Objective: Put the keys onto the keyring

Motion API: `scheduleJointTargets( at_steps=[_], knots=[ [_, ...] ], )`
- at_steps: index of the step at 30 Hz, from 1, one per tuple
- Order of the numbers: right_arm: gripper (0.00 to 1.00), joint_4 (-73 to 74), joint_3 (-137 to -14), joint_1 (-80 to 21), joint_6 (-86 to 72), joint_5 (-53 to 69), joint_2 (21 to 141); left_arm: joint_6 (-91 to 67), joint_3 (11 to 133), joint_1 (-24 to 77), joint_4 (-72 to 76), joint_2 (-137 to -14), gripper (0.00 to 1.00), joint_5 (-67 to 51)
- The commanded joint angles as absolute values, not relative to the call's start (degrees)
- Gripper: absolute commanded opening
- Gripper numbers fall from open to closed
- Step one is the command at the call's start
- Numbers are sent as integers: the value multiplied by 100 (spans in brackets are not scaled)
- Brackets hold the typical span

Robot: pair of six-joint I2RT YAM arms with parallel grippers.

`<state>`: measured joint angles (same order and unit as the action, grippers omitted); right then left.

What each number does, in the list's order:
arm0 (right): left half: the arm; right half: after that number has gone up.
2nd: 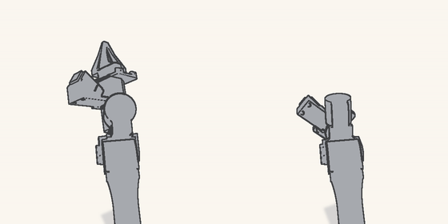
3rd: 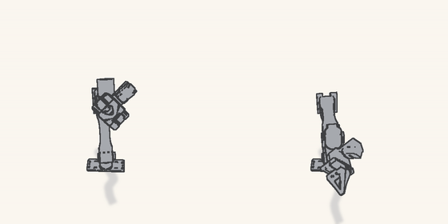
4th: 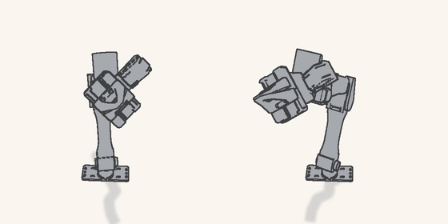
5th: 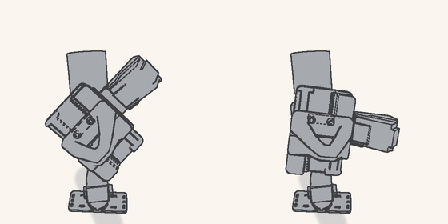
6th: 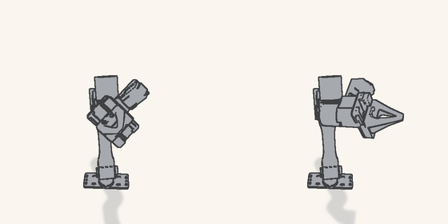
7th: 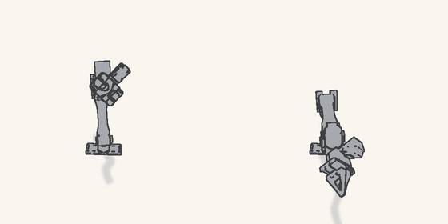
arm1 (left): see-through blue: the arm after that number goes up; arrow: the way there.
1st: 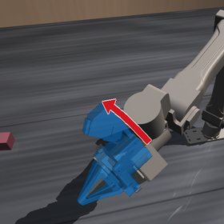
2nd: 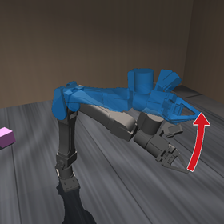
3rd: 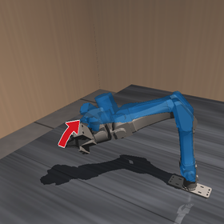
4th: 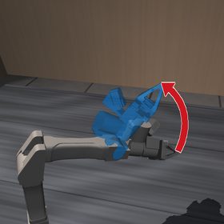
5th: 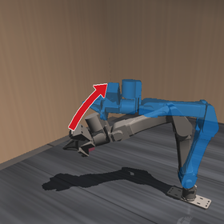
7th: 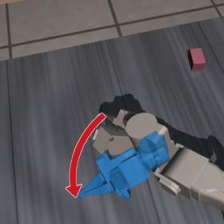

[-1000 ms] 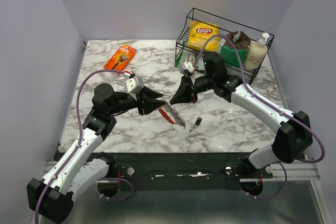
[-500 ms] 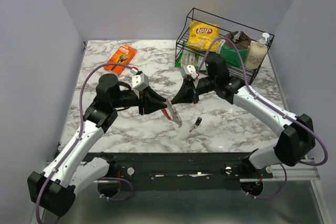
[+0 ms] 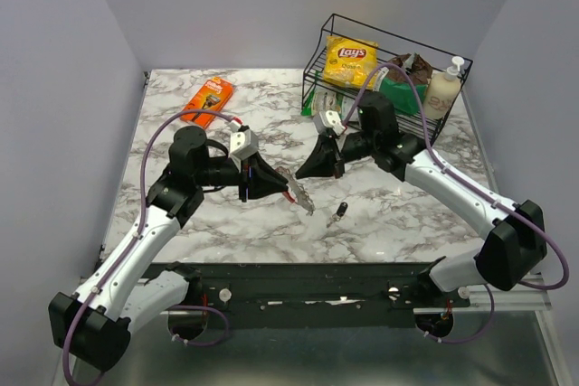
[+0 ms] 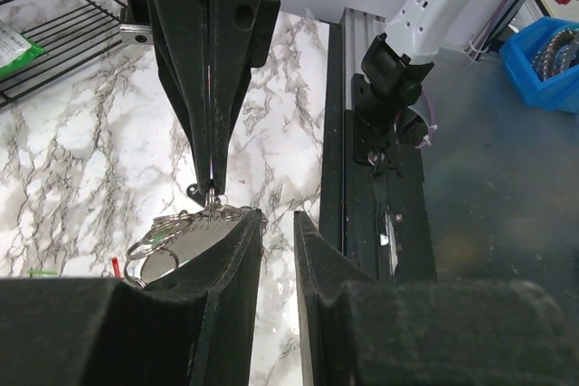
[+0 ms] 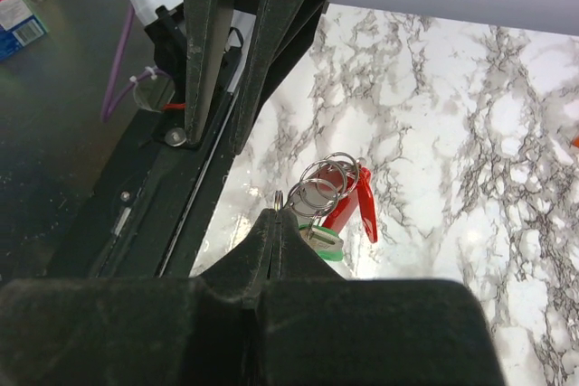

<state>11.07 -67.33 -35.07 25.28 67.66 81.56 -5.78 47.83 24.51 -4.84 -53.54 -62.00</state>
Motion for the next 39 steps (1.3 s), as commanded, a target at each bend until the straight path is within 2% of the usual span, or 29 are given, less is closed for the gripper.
scheduleJointTargets(
  at_steps=[1, 7, 17, 39],
  knots=[
    [1, 100, -6558, -3498, 1654, 7084, 7919, -922, 4580, 2487, 26, -5186, 30, -6311],
    [1, -685, -6398, -3498, 1116, 7539, 7796, -1239, 4299, 2479, 676, -5054, 29, -6136],
    [1, -668, -6381, -3498, 1178, 7866, 7769, -1257, 4122, 2461, 888, -4799, 29, -5871],
    [1, 184, -6662, -3507, 1354, 7260, 8077, -1495, 4280, 2461, 1153, -5265, 33, -6162]
  ],
)
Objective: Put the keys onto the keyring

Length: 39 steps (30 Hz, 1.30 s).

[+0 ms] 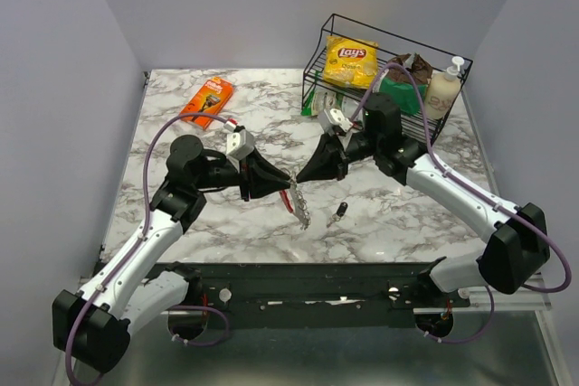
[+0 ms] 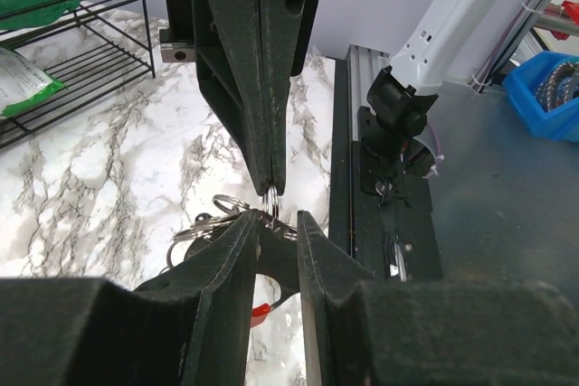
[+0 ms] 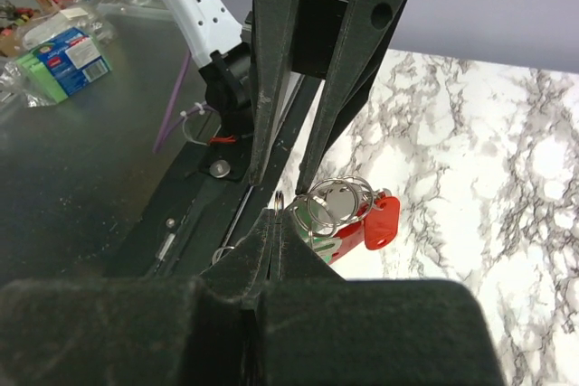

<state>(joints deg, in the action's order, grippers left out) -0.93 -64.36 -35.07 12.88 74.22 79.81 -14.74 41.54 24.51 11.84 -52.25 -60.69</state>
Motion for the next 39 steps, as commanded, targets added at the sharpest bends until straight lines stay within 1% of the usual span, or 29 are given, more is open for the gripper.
scheduleJointTargets(
  at_steps=[1, 7, 15, 20, 24, 25, 27, 28, 30, 33, 35, 36, 37, 39],
  knots=[
    [1, 202, -6680, -3498, 1336, 7225, 8095, -1364, 4306, 2461, 1047, -5247, 33, -6100],
    [1, 378, -6785, -3498, 1345, 7084, 8244, -880, 4561, 2461, 290, -5045, 34, -5757],
    [1, 448, -6794, -3498, 1432, 7110, 8262, -905, 4562, 2461, 228, -5063, 33, -5757],
    [1, 212, -6768, -3498, 1257, 7075, 8201, -932, 4483, 2461, 316, -4940, 30, -5547],
    [1, -885, -6417, -3498, 442, 7268, 8025, -993, 4368, 2452, 474, -4686, 30, -5178],
    [1, -1418, -6346, -3498, 274, 7364, 7998, -1002, 4333, 2452, 492, -4624, 30, -4924],
    [1, -1957, -6162, -3498, -269, 7725, 7972, -1019, 4228, 2452, 580, -4440, 32, -4616],
    [1, -2482, -6126, -3498, -455, 7847, 7989, -1037, 4193, 2443, 589, -4369, 32, -4292],
    [1, -2803, -6091, -3498, -755, 8260, 8068, -1055, 4043, 2426, 676, -4098, 33, -3983],
    [1, -2498, -6187, -3498, -486, 8639, 8095, -1142, 3780, 2391, 834, -3624, 33, -3359],
    [1, -1682, -6319, -3507, -55, 8701, 8025, -1178, 3596, 2382, 879, -3376, 33, -2886],
    [1, -1305, -6398, -3498, 522, 8675, 7990, -1178, 3543, 2382, 879, -3184, 33, -2761],
    [1, -1005, -6468, -3498, 588, 8701, 7963, -1169, 3490, 2373, 888, -3103, 34, -2708],
    [1, -976, -6504, -3498, 563, 8832, 7893, -1186, 3375, 2373, 888, -3006, 34, -2681]
  ],
)
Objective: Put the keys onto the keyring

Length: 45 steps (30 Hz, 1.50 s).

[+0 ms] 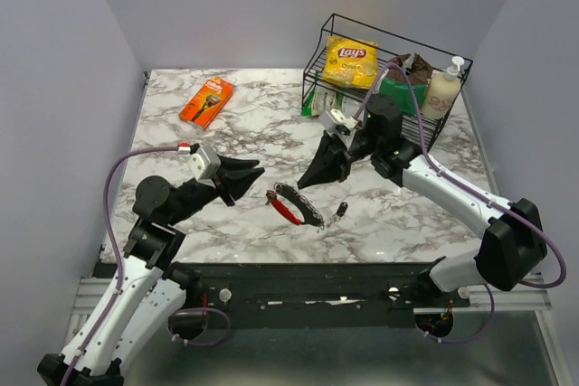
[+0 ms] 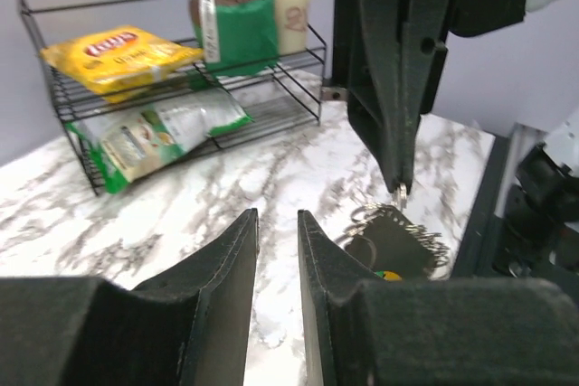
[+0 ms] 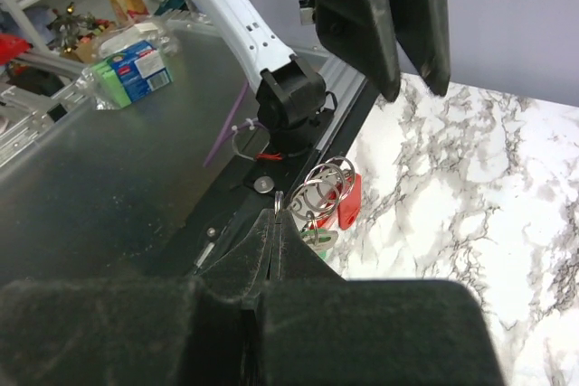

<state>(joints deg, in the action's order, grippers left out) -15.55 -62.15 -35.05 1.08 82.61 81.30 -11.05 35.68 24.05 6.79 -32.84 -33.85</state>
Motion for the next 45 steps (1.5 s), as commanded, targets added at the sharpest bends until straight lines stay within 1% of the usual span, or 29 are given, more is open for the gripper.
scheduleJointTargets(
  at_steps=[1, 12, 19, 22, 23, 26, 28, 29, 30, 31, 33, 34, 35, 38, 45],
  knots=[
    [1, -967, -6521, -3507, 563, 8903, 7866, -1187, 3366, 2373, 879, -3006, 34, -2715],
    [1, -984, -6697, -3498, 396, 9403, 7620, -1230, 3331, 2364, 949, -3076, 34, -3102],
    [1, -993, -6715, -3498, 369, 9404, 7550, -1257, 3357, 2364, 1011, -3111, 34, -3278],
    [1, -1002, -6697, -3498, 325, 9185, 7576, -1248, 3384, 2364, 1028, -3076, 35, -3401],
    [1, -993, -6706, -3498, 308, 9098, 7602, -1248, 3401, 2364, 1072, -3067, 38, -3480],
    [1, -1011, -6820, -3498, 97, 8632, 7699, -1362, 3401, 2364, 1370, -3032, 41, -3892],
    [1, -1072, -6882, -3498, -139, 8272, 7778, -1397, 3428, 2364, 1555, -3102, 42, -4278],
    [1, -1177, -6891, -3498, -297, 8070, 7796, -1389, 3445, 2364, 1590, -3155, 42, -4402],
    [1, -1421, -6812, -3498, -830, 7773, 7831, -1397, 3463, 2364, 1687, -3268, 43, -4569],
    [1, -2259, -6707, -3498, -1183, 7700, 7814, -1415, 3480, 2364, 1748, -3330, 44, -4857],
    [1, -3133, -6322, -3498, -2068, 7481, 7778, -1564, 3507, 2364, 2072, -3549, 44, -5149],
    [1, -4043, -6180, -3498, -2370, 7410, 7735, -1643, 3507, 2364, 2205, -3612, 44, -5272],
    [1, -4348, -6100, -3498, -2599, 7331, 7734, -1722, 3542, 2364, 2310, -3673, 44, -5482],
    [1, -4544, -6038, -3498, -2786, 7137, 7726, -1951, 3612, 2364, 2627, -3805, 44, -5625],
    [1, -4614, -5977, -3498, -2830, 7049, 7778, -2056, 3779, 2364, 2707, -3744, 44, -5695]
  ],
)
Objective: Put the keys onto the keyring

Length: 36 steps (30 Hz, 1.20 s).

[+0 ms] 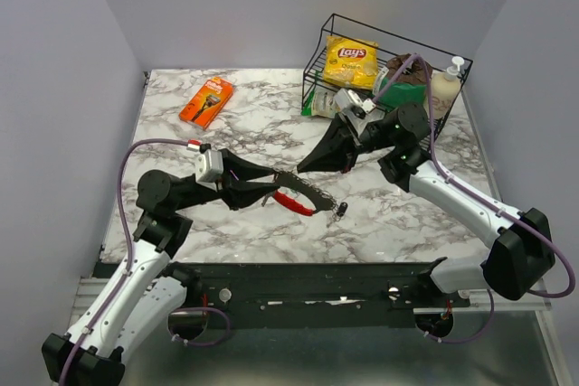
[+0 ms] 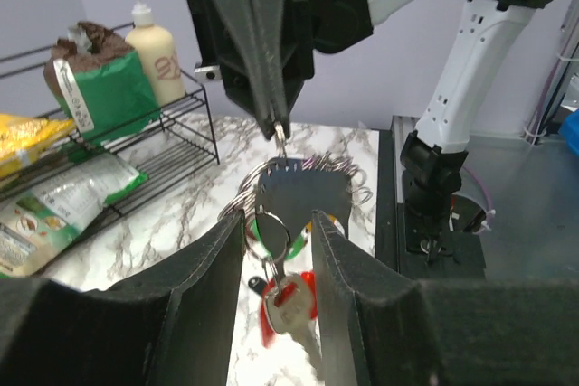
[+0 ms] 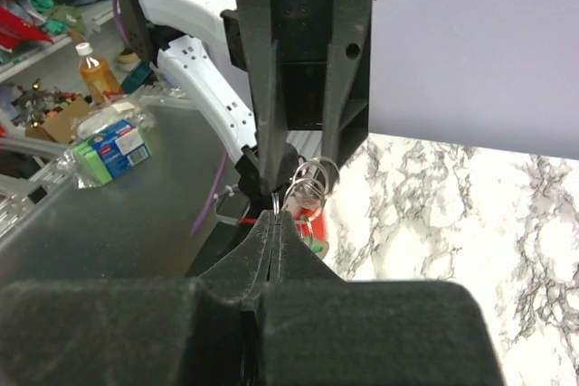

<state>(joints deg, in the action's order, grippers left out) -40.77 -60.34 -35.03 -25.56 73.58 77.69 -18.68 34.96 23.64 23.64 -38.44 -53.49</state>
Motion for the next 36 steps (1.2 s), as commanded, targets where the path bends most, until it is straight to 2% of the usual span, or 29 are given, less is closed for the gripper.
scheduleJointTargets(
  at_steps=[1, 15, 36],
  knots=[
    [1, -4675, -5959, -3498, -2847, 7040, 7778, -2065, 3797, 2356, 2707, -3744, 44, -5678],
    [1, -4772, -5897, -3498, -2918, 6970, 7866, -1573, 4078, 2364, 1872, -3489, 40, -5247],
    [1, -4790, -5880, -3498, -2953, 7031, 8183, -1960, 3657, 2373, 2593, -4192, 37, -5466]
  ],
)
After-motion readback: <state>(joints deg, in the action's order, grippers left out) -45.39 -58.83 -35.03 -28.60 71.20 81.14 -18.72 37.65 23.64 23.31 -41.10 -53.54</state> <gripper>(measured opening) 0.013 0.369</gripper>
